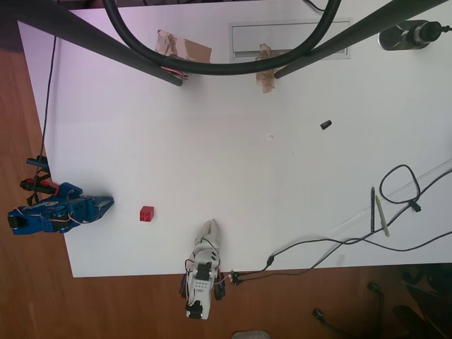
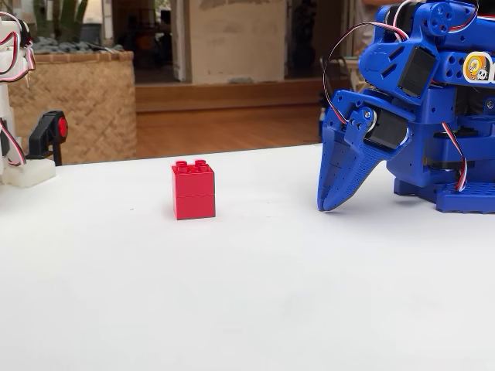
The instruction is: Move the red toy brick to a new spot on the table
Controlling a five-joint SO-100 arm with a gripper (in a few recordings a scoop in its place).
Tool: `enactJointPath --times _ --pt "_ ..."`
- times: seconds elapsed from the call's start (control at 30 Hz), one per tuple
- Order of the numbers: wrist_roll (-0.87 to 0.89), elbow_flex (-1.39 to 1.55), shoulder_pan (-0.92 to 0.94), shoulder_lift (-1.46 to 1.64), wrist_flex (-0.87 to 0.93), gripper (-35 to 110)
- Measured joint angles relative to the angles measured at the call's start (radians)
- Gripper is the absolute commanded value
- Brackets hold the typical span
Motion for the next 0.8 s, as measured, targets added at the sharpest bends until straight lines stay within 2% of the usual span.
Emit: enactJointPath --times 0.2,0.8 --pt "0.107 0.000 -0.012 0.000 0.000 0" --pt "0.126 0.000 -0.012 0.000 0.000 0"
